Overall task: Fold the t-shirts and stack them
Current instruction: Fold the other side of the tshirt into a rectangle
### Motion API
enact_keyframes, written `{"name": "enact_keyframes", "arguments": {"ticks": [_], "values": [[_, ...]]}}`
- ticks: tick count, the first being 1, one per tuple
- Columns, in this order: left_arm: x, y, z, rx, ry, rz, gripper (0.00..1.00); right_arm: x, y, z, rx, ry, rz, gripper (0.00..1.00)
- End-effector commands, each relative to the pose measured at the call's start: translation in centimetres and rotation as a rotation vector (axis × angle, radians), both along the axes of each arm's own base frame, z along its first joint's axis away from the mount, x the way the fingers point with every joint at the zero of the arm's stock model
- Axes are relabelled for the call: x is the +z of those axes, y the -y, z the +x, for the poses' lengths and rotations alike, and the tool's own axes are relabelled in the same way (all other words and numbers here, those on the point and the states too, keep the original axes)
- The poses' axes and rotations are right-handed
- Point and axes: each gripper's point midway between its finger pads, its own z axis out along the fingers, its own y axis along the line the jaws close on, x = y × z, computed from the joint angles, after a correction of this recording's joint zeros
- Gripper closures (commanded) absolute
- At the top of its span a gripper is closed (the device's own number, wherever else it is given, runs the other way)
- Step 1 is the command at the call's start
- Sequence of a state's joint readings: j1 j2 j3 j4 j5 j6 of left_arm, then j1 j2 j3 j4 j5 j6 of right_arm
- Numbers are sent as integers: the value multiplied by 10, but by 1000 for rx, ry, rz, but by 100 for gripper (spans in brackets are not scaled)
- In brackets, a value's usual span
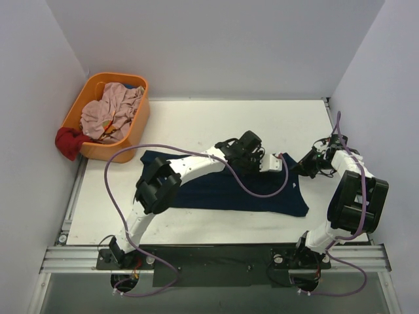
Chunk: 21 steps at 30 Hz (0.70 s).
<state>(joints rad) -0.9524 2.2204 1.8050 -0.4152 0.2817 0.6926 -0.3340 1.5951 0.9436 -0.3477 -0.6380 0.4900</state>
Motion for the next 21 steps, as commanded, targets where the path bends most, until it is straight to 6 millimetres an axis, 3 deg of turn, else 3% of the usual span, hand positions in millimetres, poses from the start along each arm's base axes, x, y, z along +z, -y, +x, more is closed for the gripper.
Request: {"name": "enact_keyframes", "arguments": {"ticks": [1, 5, 9, 12, 19, 21], "values": [[32, -3, -2, -8, -39, -29, 100, 15, 2, 4, 6, 35, -1, 100], [28, -7, -5, -24, -45, -16, 100, 18, 2, 5, 9, 42, -8, 100], [15, -4, -22, -73, -77, -10, 100, 16, 1, 4, 8, 33, -1, 100], [2, -1, -34, -81, -118, -12, 90, 17, 2, 3, 10, 39, -5, 100], [0, 12, 5, 106, -69, -91, 84, 17, 1, 2, 9, 39, -6, 100], [-2, 12, 4, 97, -67, -85, 81, 17, 1, 2, 12, 39, -3, 100]]}}
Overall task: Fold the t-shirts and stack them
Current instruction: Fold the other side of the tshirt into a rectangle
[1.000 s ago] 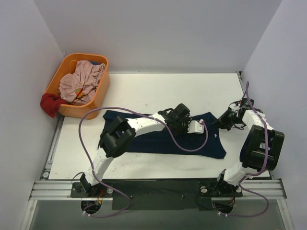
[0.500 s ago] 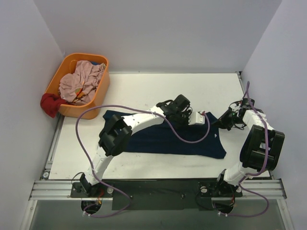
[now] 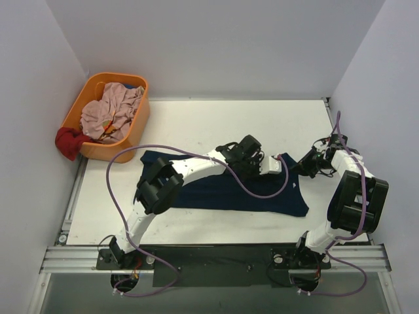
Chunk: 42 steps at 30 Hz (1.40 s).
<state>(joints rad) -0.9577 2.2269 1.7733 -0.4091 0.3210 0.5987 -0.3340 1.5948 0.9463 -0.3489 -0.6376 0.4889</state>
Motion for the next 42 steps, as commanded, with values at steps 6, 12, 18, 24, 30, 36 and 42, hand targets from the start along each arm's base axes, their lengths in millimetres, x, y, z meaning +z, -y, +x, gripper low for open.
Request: {"name": "enact_keyframes", "arguments": {"ticks": [6, 12, 18, 24, 30, 36, 42], "values": [[-3, 6, -10, -30, -64, -38, 73, 18, 2, 3, 10, 43, -4, 100], [7, 7, -31, -142, -131, -53, 61, 17, 0, 5, 12, 40, 7, 100], [0, 9, -16, -99, -74, -63, 57, 18, 1, 3, 10, 42, 1, 100], [-10, 9, -11, -87, -25, -43, 61, 19, 1, 3, 11, 47, 2, 100], [-18, 6, 2, -37, 55, -13, 67, 21, 0, 4, 13, 54, 6, 100], [-24, 6, 3, -28, 79, 3, 82, 21, 0, 3, 13, 52, 5, 100], [-14, 6, 9, -5, 102, 16, 100, 23, 0, 3, 11, 58, 6, 100]]}}
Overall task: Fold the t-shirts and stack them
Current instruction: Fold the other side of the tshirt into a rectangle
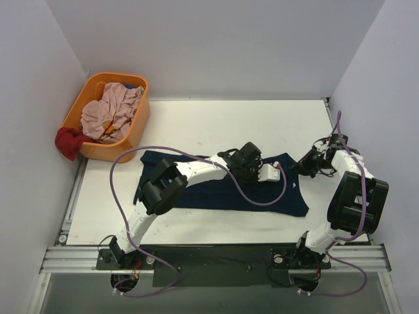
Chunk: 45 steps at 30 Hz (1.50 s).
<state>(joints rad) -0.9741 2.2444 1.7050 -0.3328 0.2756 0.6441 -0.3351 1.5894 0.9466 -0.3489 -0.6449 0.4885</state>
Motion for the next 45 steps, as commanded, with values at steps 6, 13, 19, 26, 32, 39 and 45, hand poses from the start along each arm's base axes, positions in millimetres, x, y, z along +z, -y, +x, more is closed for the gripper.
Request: {"name": "enact_keyframes", "arguments": {"ticks": [6, 13, 19, 26, 32, 39, 45], "values": [[46, 6, 18, 50, -1, -45, 100, 23, 2, 4, 7, 60, 1, 100], [52, -5, 14, 34, -27, -20, 100, 23, 1, 1, 8, 54, 5, 100], [69, -25, -6, -32, -111, 3, 100, 27, -10, -16, 29, 28, 21, 100], [50, -50, -29, -81, -194, 75, 100, -2, -31, -72, 41, -102, 34, 100], [45, -53, -31, -105, -199, 88, 100, -26, -36, -98, 10, -171, 20, 100], [41, -65, -35, -166, -198, 132, 100, -34, -33, -102, 3, -194, 2, 92], [53, -71, -49, -244, -226, 157, 100, -34, -36, -111, -34, -198, 47, 66]]}}
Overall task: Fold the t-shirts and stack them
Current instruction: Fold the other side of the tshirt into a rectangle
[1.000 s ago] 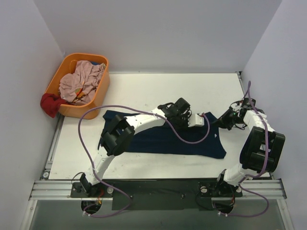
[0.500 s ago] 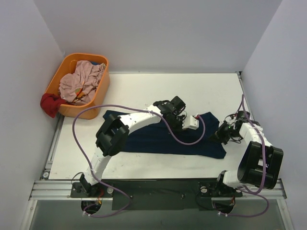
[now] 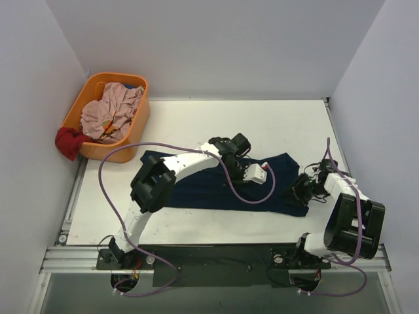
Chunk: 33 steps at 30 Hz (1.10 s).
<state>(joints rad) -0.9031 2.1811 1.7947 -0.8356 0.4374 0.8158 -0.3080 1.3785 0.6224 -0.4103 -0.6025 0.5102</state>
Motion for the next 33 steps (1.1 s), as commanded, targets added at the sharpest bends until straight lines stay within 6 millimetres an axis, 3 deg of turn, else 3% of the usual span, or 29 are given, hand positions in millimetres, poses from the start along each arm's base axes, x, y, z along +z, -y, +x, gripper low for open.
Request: {"name": "enact_keyframes", "arguments": {"ticks": [1, 6, 8, 12, 14, 17, 18, 20, 21, 22, 23, 24, 25, 26, 27, 28, 29, 30, 33], "values": [[34, 3, -18, -101, -36, -50, 100, 7, 1, -9, -42, 2, 10, 65], [34, 5, -31, -121, -65, -46, 100, 29, 15, 2, -56, 71, -55, 64], [39, 4, -31, -114, -72, -45, 84, 43, 24, 14, -44, 108, -97, 63], [57, -2, -28, -97, -61, -34, 67, 60, 46, 34, -37, 137, -199, 58], [71, -6, -16, -49, -50, -47, 62, 64, 58, 42, -27, 123, -249, 53], [95, -23, 16, 95, -44, -74, 42, 65, 77, 47, -24, 84, -336, 48], [103, -29, 32, 148, -15, -77, 41, 65, 80, 46, -24, 60, -347, 48], [110, -63, 74, 349, 24, -50, 41, 61, 86, 33, -35, -19, -378, 47], [116, -77, 86, 433, 33, -42, 42, 59, 89, 26, -43, -47, -399, 46], [111, -106, 109, 537, 65, -4, 44, 55, 87, 15, -46, -87, -398, 46], [116, -120, 118, 608, 77, -5, 46, 53, 89, 7, -58, -107, -403, 45], [104, -151, 135, 703, 89, 33, 51, 50, 89, -4, -87, -130, -396, 44], [107, -166, 140, 763, 93, 35, 53, 49, 88, -8, -103, -135, -379, 44], [92, -196, 150, 840, 102, 78, 58, 44, 88, -17, -147, -149, -360, 44], [94, -207, 157, 883, 128, 62, 59, 42, 85, -21, -163, -155, -342, 44], [79, -236, 159, 946, 136, 119, 59, 38, 83, -29, -192, -171, -331, 44], [80, -244, 165, 968, 173, 104, 58, 31, 80, -37, -201, -195, -326, 43], [65, -266, 163, 1006, 180, 155, 57, 30, 80, -38, -225, -190, -327, 44], [44, -296, 170, 1046, 270, 200, 51, 8, 69, -42, -266, -209, -276, 45]]}}
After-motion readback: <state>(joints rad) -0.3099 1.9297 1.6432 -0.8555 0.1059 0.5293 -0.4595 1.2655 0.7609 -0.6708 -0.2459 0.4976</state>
